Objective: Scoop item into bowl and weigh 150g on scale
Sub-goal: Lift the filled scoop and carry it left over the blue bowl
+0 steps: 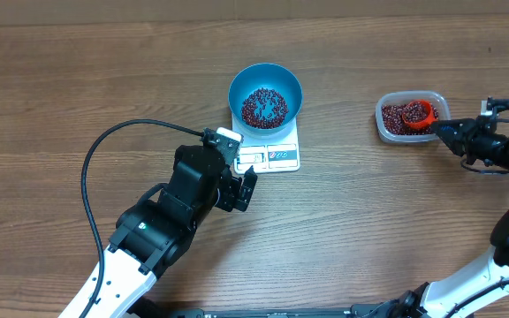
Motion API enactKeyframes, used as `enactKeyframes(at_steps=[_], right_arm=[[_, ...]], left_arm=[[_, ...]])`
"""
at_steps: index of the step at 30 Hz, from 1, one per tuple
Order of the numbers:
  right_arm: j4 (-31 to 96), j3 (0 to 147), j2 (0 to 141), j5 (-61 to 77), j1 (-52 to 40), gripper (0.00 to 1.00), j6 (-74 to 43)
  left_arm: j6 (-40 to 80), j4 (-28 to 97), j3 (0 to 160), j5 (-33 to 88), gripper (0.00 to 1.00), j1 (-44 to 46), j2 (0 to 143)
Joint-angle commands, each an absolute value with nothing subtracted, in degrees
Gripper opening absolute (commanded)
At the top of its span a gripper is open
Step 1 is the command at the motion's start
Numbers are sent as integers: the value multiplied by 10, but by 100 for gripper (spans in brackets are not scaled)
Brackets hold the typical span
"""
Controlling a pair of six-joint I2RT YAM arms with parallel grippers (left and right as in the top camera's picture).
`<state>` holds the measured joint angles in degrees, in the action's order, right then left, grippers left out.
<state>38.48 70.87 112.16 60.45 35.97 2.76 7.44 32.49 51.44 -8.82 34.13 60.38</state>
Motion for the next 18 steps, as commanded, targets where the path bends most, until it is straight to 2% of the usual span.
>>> enactKeyframes(at_steps=[1,18], right_arm=[[382,705,1130,653,360,4,35],[393,705,1130,748,361,4,35]], left_arm=[[66,321,513,-94,100,342,594],[66,321,513,-94,100,342,594]])
